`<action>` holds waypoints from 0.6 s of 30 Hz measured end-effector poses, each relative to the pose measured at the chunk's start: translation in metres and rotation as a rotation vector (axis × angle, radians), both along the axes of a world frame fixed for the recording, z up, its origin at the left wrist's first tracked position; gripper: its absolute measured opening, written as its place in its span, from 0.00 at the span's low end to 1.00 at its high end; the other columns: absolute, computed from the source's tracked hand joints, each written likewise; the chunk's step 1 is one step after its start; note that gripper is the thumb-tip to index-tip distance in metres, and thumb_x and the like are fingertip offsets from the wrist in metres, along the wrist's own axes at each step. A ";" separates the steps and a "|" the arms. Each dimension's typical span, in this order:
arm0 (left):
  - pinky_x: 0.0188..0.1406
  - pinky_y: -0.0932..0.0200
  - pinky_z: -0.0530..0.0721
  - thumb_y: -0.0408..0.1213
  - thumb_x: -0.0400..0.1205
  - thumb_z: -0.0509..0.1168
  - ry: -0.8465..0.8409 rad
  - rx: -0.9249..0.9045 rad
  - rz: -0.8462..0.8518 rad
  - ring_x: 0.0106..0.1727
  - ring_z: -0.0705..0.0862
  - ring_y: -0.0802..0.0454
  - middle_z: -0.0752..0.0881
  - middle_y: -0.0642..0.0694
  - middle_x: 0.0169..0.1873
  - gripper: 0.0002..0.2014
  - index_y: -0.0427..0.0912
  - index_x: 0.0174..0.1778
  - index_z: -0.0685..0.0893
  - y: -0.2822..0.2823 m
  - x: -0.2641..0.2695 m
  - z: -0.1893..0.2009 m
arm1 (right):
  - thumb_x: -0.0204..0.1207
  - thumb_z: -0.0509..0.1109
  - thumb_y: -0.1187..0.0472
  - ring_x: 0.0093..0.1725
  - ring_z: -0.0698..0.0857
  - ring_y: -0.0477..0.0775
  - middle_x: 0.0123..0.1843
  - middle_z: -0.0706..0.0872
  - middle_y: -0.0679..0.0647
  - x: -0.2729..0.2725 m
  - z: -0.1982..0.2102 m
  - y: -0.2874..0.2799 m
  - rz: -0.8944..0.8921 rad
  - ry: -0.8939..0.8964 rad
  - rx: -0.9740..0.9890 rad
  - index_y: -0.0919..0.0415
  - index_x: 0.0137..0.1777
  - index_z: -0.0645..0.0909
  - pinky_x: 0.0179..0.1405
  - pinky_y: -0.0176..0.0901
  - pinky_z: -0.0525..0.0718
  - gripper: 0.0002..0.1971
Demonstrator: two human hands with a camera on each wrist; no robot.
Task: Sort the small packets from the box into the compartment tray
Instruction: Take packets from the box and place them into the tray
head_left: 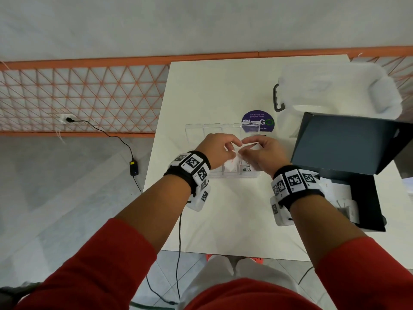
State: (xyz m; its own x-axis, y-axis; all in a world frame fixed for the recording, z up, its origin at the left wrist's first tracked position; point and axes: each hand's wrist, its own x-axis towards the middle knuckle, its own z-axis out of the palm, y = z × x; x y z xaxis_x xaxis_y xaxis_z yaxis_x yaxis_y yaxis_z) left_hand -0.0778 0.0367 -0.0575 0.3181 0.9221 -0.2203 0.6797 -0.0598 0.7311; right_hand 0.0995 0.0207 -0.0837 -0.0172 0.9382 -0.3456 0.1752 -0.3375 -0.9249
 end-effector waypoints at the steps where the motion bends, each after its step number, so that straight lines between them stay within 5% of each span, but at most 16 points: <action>1: 0.34 0.72 0.78 0.33 0.77 0.71 0.000 0.013 0.024 0.32 0.82 0.63 0.86 0.53 0.41 0.09 0.50 0.51 0.88 0.002 -0.001 -0.002 | 0.72 0.80 0.64 0.30 0.85 0.49 0.33 0.91 0.51 0.002 -0.001 0.002 -0.047 0.021 0.002 0.50 0.47 0.86 0.27 0.42 0.84 0.09; 5: 0.36 0.78 0.74 0.33 0.78 0.71 0.075 0.057 0.091 0.35 0.82 0.65 0.86 0.54 0.36 0.05 0.45 0.45 0.90 0.011 -0.005 -0.012 | 0.72 0.80 0.65 0.44 0.90 0.63 0.46 0.90 0.60 0.011 -0.009 0.003 -0.167 0.026 -0.010 0.51 0.44 0.86 0.50 0.57 0.90 0.08; 10: 0.44 0.67 0.80 0.32 0.78 0.70 0.168 0.023 0.091 0.42 0.84 0.56 0.90 0.48 0.43 0.06 0.42 0.48 0.91 0.016 0.003 -0.031 | 0.71 0.81 0.63 0.33 0.87 0.46 0.38 0.89 0.52 0.023 -0.017 -0.003 -0.190 0.026 -0.032 0.51 0.43 0.87 0.36 0.42 0.84 0.07; 18: 0.59 0.52 0.82 0.35 0.83 0.63 0.418 -0.059 -0.100 0.56 0.85 0.44 0.87 0.42 0.56 0.11 0.45 0.59 0.88 0.011 0.018 -0.057 | 0.70 0.81 0.61 0.29 0.83 0.46 0.35 0.88 0.49 0.034 -0.017 -0.002 -0.207 0.049 -0.056 0.51 0.44 0.88 0.27 0.37 0.81 0.06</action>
State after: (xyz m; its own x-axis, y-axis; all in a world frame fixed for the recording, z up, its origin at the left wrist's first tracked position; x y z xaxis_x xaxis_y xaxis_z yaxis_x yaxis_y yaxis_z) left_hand -0.0602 0.0479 -0.1150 0.2771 0.8733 -0.4008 0.9110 -0.1061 0.3986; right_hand 0.1330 0.0184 -0.1007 0.1557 0.9026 -0.4013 0.0516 -0.4131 -0.9092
